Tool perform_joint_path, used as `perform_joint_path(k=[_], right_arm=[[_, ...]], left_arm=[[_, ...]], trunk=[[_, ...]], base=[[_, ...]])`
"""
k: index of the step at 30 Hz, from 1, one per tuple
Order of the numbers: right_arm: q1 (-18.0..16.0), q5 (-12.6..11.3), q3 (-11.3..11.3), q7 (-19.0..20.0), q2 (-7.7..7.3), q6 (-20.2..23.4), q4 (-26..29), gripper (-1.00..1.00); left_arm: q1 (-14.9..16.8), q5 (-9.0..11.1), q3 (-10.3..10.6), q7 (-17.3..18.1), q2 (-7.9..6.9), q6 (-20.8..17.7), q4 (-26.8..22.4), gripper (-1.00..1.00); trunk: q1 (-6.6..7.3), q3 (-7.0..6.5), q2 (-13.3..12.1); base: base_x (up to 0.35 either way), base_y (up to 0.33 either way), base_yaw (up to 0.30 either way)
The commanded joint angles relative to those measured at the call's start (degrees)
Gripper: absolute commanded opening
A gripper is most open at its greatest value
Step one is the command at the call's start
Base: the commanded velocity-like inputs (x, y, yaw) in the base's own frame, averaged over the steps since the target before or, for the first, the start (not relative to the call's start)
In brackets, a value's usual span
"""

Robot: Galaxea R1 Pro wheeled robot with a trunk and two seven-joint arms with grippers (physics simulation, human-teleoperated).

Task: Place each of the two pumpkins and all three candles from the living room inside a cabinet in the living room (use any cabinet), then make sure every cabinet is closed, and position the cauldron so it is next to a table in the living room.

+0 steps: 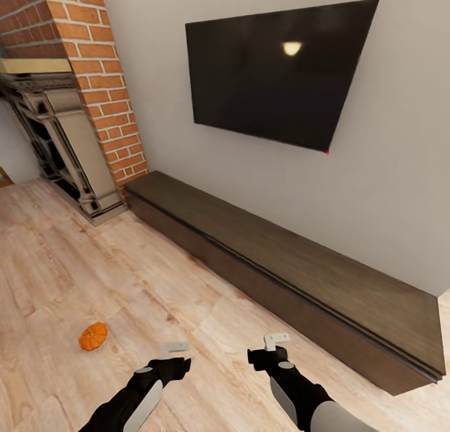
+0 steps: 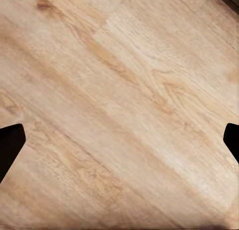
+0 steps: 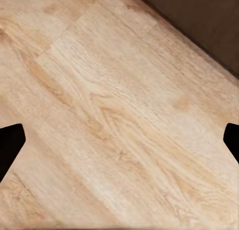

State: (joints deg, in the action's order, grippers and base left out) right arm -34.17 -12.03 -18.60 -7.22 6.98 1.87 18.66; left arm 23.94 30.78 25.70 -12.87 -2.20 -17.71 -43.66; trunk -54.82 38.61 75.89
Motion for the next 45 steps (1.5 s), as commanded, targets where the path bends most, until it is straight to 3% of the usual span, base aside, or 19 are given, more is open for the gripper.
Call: perform_joint_path(k=[1,27,34,45], right_arm=[[-0.02,-0.54,-0.51,-0.42,-0.04,0.19,0.09,1.0],[-0.02,-0.54,-0.56,-0.33,0.0,0.15,-0.03,1.0],[-0.02,-0.54,-0.56,-0.27,0.01,0.05,-0.03,1.0],[-0.02,-0.47,-0.56,-0.19,-0.03,-0.1,0.06,1.0]], left_arm=[[0.05,0.6,0.36,-0.57,-0.08,-0.13,-0.09,1.0],[0.05,0.71,0.32,-0.5,-0.08,-1.27,-0.03,1.0],[0.05,3.99,0.38,-0.56,-0.11,-1.41,0.07,1.0],[0.05,4.86,0.36,-0.57,-0.1,-1.45,0.6,1.0]], trunk=[[0.24,-0.17,-0.39],[5.95,-5.76,-10.81],[7.49,-7.26,-13.62],[9.9,-9.79,-18.03]], base=[[-0.078,0.0,0.277],[-0.009,0.0,0.278],[0.0,0.0,0.278],[0.0,0.0,0.252]])
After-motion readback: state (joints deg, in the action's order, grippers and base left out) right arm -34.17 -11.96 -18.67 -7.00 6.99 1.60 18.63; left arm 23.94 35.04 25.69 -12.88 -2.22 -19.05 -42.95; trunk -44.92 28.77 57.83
